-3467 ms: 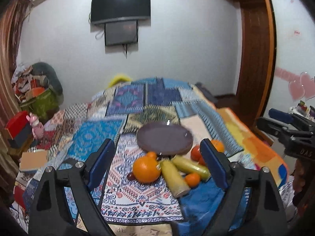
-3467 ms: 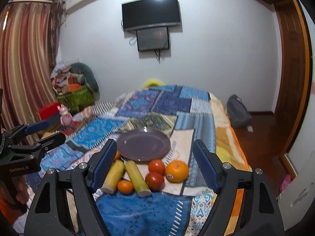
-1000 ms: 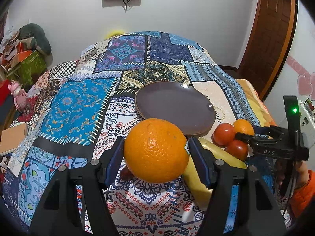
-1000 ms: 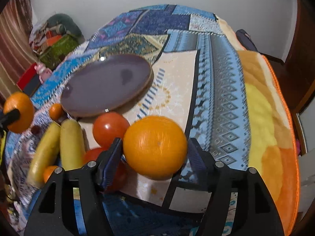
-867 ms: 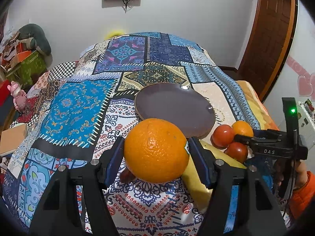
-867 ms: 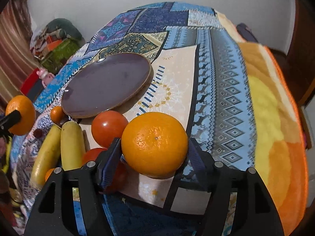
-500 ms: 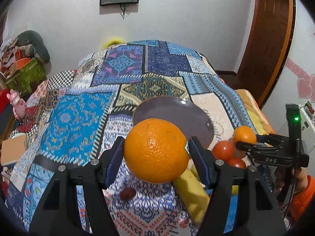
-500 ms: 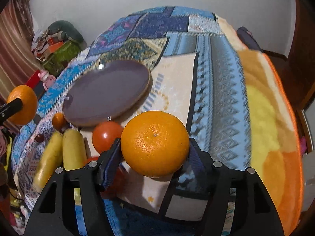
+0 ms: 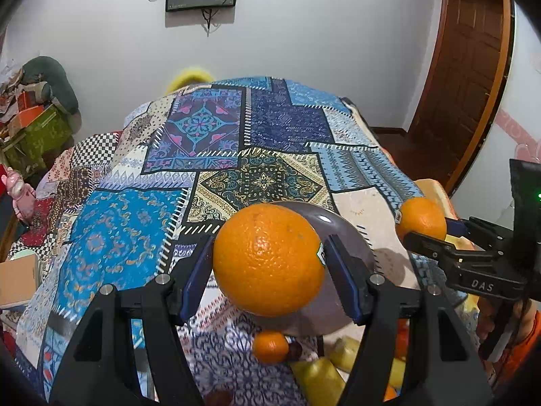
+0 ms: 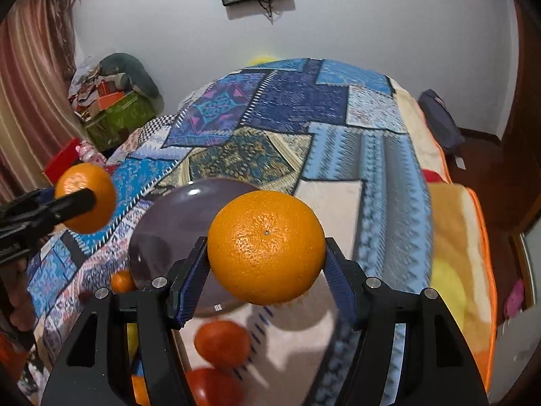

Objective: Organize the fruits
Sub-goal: 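Lower both oranges onto the purple plate and open both tools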

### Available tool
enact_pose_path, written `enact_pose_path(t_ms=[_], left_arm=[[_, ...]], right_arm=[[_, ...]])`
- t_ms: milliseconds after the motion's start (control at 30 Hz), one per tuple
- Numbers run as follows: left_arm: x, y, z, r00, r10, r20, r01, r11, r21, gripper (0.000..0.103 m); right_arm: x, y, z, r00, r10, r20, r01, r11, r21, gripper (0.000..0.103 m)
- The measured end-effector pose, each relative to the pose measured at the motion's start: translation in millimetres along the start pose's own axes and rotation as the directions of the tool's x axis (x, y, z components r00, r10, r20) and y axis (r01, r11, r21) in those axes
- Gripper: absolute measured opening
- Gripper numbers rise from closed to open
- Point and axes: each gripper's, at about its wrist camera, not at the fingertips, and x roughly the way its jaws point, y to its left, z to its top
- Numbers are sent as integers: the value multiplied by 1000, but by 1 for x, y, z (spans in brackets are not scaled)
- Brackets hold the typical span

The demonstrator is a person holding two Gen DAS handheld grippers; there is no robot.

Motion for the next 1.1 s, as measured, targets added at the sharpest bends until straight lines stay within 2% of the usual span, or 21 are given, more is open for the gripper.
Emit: enact_pose_path(t_ms=[200, 467, 833, 1100], left_arm=[[40, 14, 10, 998, 3, -66, -4, 1000, -26, 66], [88, 21, 19, 990, 17, -143, -19, 1000, -11, 66], [126, 18, 23, 979, -11, -203, 12, 1000, 4, 66], [135, 17, 21, 976, -3, -220, 8, 1000, 23, 66]], right_arm=[[26, 13, 14, 1000, 20, -20, -20, 999, -34, 62], [73, 23, 26, 995, 28, -99, -35, 997, -73, 62], [112, 26, 31, 980, 24, -198, -47, 993, -109, 62], [119, 29, 28, 973, 25, -229, -57, 989, -136, 62]])
